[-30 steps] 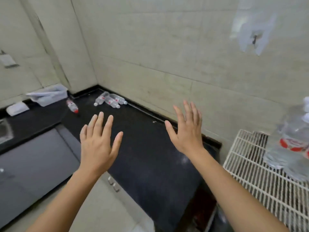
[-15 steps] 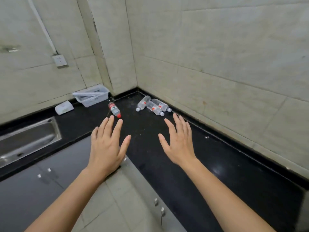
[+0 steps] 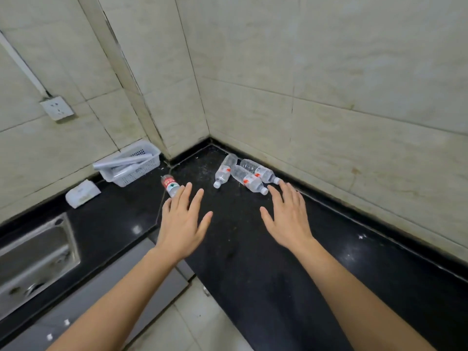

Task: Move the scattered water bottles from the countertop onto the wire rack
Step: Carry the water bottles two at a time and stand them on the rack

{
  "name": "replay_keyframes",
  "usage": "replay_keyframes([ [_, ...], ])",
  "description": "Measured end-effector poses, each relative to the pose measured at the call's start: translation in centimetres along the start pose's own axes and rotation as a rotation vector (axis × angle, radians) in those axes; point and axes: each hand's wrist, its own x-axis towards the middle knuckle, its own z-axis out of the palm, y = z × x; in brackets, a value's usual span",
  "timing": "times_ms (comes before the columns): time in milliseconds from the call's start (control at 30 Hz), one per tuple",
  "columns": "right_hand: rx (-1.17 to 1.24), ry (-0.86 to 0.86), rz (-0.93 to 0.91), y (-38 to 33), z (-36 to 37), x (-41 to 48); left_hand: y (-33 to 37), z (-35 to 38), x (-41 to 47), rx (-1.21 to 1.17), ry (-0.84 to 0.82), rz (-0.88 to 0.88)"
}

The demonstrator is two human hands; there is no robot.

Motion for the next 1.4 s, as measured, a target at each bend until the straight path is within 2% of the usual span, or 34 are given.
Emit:
replay_keyframes([
  [267,-0.084,-0.060,0.187,3.7,5.9,8.0,-4.9,9.5,11.3,-0.068,-0.170,0.094],
  [500,-0.131,-0.305,0.445,3.7,13.4,14.1,-10.3,20.2,22.7,-0.217,-0.474,0.102],
  [600,-0.123,-0.405,0.509,2.9,17.1,17.5,-12.2,24.5,26.5,-0.220,-0.581,0.162],
  [733,-0.026,-0.482,0.592,1.8,21.7,21.4,-13.7,28.7,30.3,-0.271,-0.616,0.168],
  [867,0.101,-0.448,0.721,2.7,25.8,23.7,-13.8,32.3,31.4,-0.312,-0.676,0.170],
  [967,0.095,-0.507,0.822,3.6,28.2,23.9,-13.2,34.2,30.8,-0.355,-0.690,0.157],
  [1067,-0.039,-0.496,0.817,3.7,29.4,23.5,-12.8,34.9,30.2,-0.289,-0.659,0.155],
  [1233,-0.246,-0.514,0.659,3.8,28.1,22.3,-12.8,34.6,30.4,-0.280,-0.660,0.183],
  [1333,-0.154,-0.566,0.642,3.1,27.0,21.0,-12.4,33.3,30.3,-0.329,-0.685,0.191],
  [1400,-0.019,-0.597,0.687,2.2,25.7,19.5,-12.5,31.8,29.4,-0.368,-0.634,0.212],
])
